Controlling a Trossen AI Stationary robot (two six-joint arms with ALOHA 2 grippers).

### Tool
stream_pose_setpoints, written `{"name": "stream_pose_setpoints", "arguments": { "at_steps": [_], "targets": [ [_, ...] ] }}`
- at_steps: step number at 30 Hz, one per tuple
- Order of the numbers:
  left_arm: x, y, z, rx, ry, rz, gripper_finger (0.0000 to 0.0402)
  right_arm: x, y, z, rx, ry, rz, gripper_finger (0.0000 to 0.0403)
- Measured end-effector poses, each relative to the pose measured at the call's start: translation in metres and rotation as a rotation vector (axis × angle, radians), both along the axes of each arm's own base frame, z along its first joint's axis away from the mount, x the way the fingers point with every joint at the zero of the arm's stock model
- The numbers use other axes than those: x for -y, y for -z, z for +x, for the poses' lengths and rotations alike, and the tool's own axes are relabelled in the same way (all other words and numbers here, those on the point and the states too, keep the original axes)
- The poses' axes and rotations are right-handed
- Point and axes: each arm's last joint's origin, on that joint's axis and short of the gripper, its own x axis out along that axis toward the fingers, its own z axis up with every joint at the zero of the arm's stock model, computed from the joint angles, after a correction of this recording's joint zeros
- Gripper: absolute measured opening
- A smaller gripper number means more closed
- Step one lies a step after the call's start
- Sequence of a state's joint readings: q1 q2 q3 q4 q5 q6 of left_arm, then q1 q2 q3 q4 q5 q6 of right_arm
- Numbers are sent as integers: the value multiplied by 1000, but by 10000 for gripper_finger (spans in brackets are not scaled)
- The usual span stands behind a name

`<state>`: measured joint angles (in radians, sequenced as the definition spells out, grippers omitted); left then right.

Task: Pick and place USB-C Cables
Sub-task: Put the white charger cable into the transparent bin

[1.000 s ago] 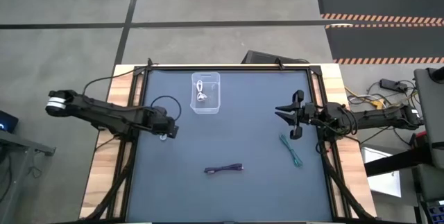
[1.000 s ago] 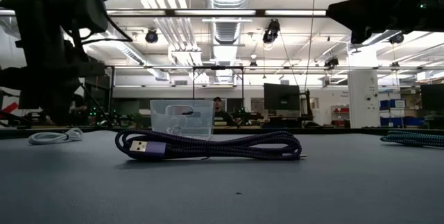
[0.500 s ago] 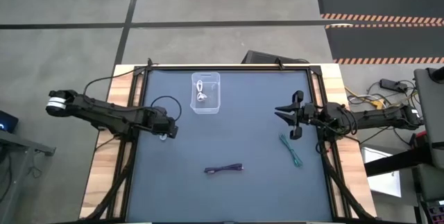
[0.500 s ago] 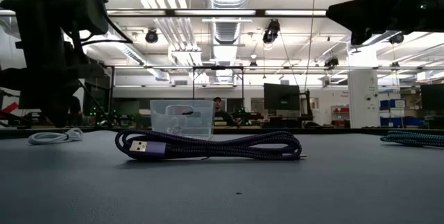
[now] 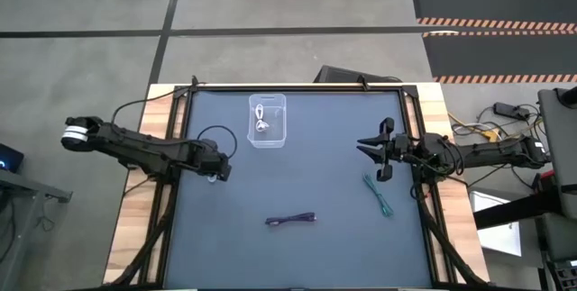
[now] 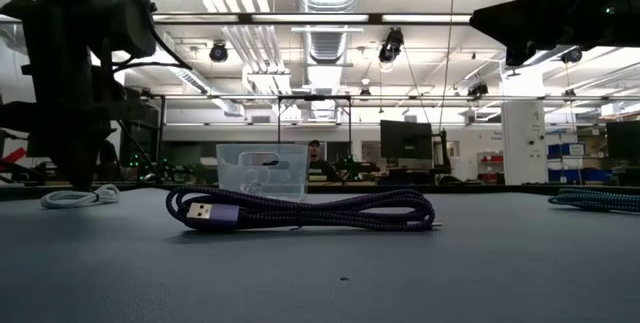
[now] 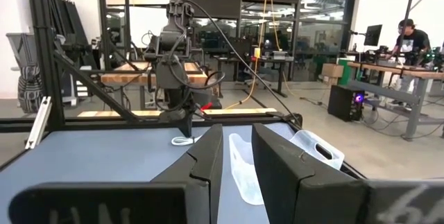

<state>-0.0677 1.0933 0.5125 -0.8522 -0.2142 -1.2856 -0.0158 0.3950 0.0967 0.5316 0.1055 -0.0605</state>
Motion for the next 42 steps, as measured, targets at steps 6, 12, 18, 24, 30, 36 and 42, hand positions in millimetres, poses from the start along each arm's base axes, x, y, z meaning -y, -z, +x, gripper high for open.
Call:
{"name": "stream_pose_setpoints", "arguments": {
  "at_steps": [6,12,18,24,30,36,42],
  "targets": [
    [0,0,1,3,12,5,87,0,0,0,0,0,1,68],
    [-2,7,1,-26,-22,57,146,0,0,0,1,0,1,68],
    [-1,15,9,-45,-16,59,159,0,0,0,2,-2,11,68],
    [-1,22,15,-63,-17,64,160,0,0,0,0,-2,12,68],
    [-1,24,18,-81,-19,65,152,0,0,0,-1,-2,15,68],
    [0,25,20,-68,-22,58,96,0,0,0,-1,-2,15,68],
    [0,24,20,-55,-22,53,28,0,0,0,-1,-2,15,68]
  ]
}}
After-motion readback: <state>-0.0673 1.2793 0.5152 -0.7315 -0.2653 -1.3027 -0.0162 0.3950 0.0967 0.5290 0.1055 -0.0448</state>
